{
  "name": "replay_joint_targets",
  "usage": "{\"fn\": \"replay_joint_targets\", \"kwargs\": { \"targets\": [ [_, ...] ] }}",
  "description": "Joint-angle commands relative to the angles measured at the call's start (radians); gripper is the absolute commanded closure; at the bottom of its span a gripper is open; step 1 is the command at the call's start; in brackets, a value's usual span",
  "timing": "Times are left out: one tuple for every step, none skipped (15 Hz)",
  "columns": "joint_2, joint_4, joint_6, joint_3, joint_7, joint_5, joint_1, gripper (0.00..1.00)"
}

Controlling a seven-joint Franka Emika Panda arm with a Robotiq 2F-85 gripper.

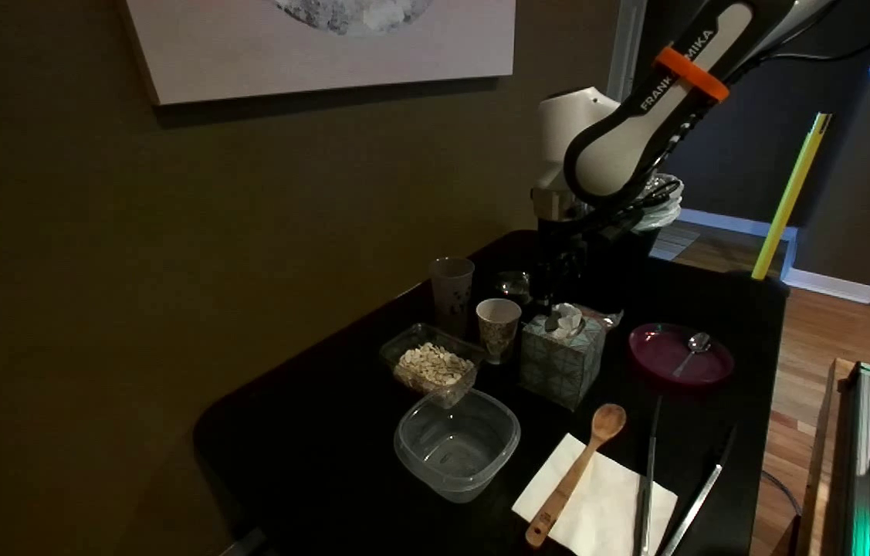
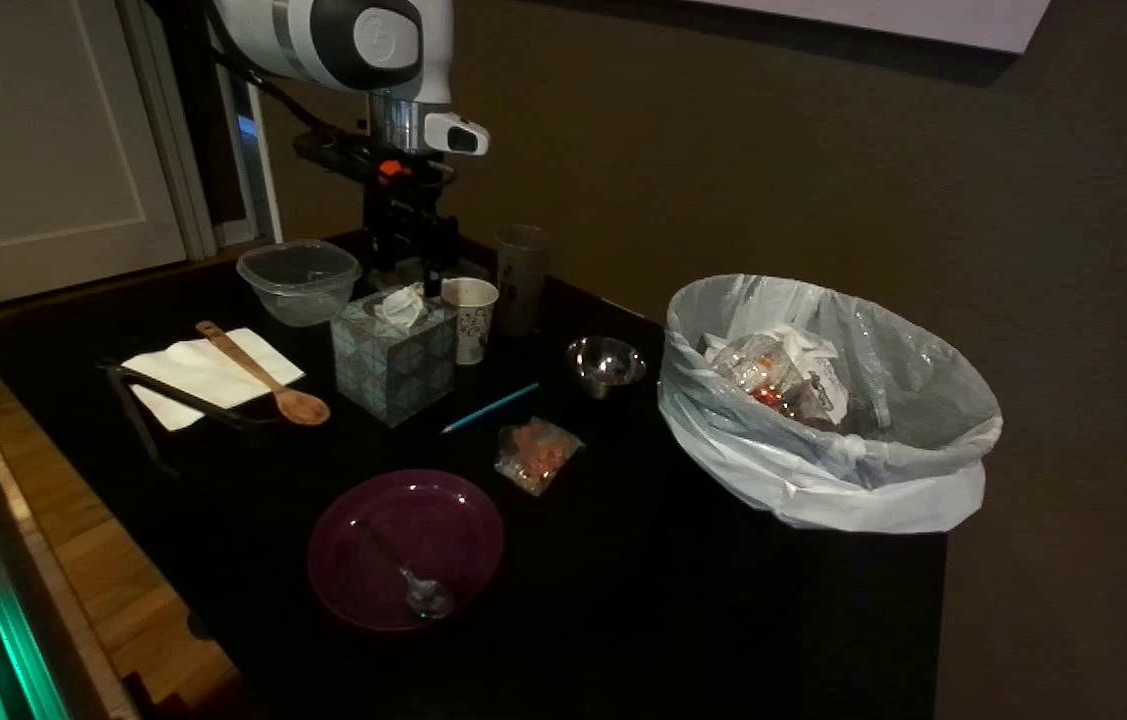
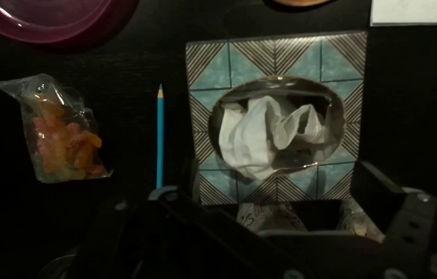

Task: Pull out a tissue from the box, then place it on the dresser

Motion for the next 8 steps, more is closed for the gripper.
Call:
{"fn": "replay_joint_targets", "kwargs": {
  "targets": [
    [0.042, 0.028, -0.004, -0.016, -0.023, 0.03, 0.019, 0.0],
    [0.046, 0.029, -0.006, -0.017, -0.022, 0.031, 0.021, 0.02],
    [0.048, 0.03, -0.007, -0.018, -0.022, 0.031, 0.022, 0.26],
    [0.046, 0.028, -0.008, -0.018, -0.022, 0.033, 0.022, 0.27],
    [0.044, 0.026, -0.008, -0.019, -0.022, 0.034, 0.023, 0.27],
    [0.04, 0.023, -0.01, -0.021, -0.018, 0.032, 0.024, 0.35],
    [0.03, 0.018, -0.015, -0.023, -0.011, 0.027, 0.026, 0.42],
    [0.023, 0.014, -0.018, -0.027, -0.003, 0.023, 0.028, 0.5]
  ]
}}
